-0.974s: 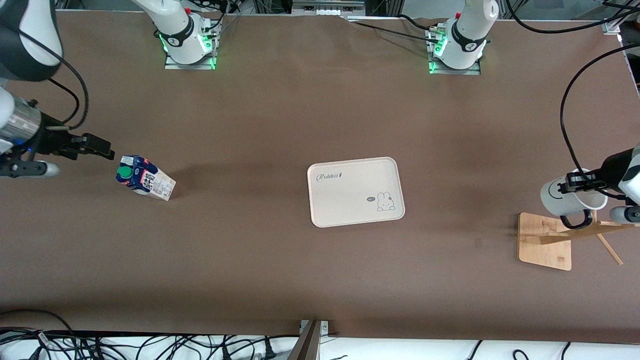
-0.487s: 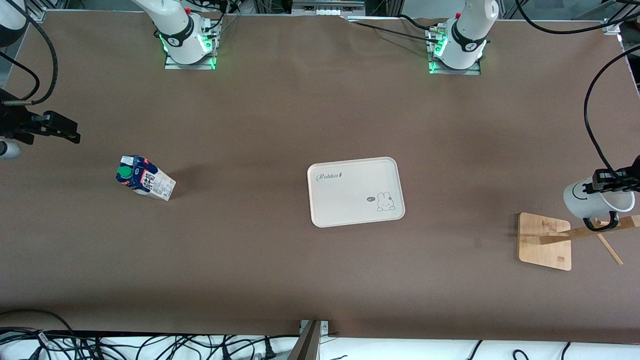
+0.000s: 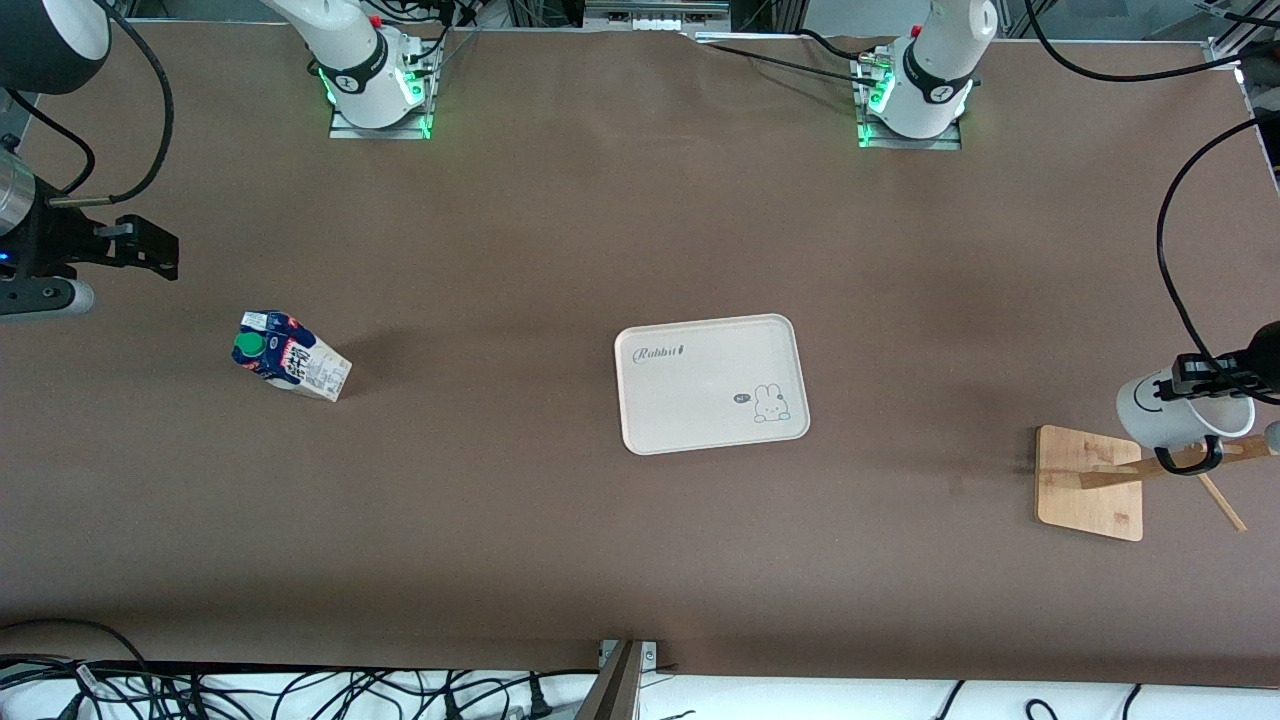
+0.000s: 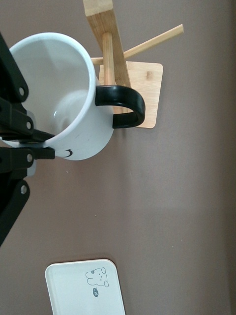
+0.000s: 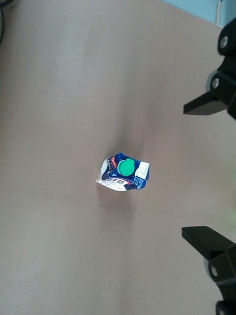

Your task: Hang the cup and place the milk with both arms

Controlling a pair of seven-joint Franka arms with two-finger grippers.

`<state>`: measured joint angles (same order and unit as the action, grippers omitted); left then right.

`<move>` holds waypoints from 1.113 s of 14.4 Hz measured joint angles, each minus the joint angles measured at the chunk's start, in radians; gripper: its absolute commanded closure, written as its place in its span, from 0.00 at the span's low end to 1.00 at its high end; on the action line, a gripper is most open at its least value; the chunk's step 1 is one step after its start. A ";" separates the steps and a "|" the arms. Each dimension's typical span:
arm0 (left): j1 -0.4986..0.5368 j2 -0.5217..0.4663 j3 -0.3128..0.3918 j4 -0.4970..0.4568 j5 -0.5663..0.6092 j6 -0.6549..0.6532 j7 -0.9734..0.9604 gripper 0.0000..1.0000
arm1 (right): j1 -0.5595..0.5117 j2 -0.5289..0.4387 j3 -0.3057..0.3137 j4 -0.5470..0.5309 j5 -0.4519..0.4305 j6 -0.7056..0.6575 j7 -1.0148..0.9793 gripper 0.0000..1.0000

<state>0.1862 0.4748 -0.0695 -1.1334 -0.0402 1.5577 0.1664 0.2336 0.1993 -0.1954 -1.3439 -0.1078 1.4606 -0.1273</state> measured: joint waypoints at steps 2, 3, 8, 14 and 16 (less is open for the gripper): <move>0.011 0.000 0.001 0.000 0.000 0.000 0.024 1.00 | -0.006 0.000 -0.006 0.003 0.000 -0.005 0.000 0.00; 0.020 0.000 0.001 0.000 0.000 0.000 0.044 1.00 | -0.013 0.000 -0.006 0.004 0.000 -0.005 0.000 0.00; 0.056 0.010 0.002 0.000 0.000 0.001 0.109 0.00 | -0.306 -0.009 0.318 0.003 -0.008 -0.001 0.051 0.00; 0.068 0.016 -0.005 0.000 0.000 0.002 0.120 0.00 | -0.335 -0.011 0.368 -0.002 -0.009 0.002 0.115 0.00; 0.054 0.012 -0.022 0.004 0.000 -0.001 0.120 0.00 | -0.337 -0.011 0.339 -0.008 -0.009 0.030 0.114 0.00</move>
<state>0.2399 0.4866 -0.0917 -1.1292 -0.0402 1.5571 0.2865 -0.1030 0.1883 0.1439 -1.3519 -0.1167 1.4901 -0.0138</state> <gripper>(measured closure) 0.110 0.000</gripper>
